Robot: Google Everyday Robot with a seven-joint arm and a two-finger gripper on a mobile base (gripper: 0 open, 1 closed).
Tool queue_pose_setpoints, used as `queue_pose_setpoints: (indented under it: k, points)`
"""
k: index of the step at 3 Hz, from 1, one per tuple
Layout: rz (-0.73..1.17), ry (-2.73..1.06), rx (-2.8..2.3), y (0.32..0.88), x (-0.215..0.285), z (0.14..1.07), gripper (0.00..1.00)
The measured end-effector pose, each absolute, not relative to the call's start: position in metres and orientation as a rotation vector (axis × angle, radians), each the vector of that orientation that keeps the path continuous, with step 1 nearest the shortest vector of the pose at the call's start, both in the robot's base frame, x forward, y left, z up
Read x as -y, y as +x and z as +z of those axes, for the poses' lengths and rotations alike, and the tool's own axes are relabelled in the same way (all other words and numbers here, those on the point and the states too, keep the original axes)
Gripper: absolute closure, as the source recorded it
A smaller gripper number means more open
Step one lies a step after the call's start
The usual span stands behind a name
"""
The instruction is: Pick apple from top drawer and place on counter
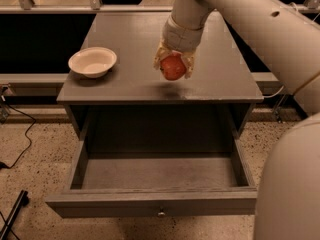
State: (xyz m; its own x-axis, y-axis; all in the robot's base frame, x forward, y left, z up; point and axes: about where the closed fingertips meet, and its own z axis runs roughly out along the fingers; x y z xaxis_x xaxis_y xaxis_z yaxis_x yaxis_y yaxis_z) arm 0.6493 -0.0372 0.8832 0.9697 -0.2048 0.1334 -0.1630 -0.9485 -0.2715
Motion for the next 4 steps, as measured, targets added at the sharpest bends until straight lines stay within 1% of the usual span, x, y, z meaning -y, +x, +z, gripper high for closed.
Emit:
queue_pose_setpoints:
  k: [1, 3, 4]
  points:
    - [-0.235, -2.853, -0.323, 0.665, 0.033, 0.877, 1.00]
    - [-0.223, -2.860, -0.344, 0.673, 0.030, 0.867, 1.00]
    - [-0.205, -2.871, -0.344, 0.675, 0.028, 0.860, 0.92]
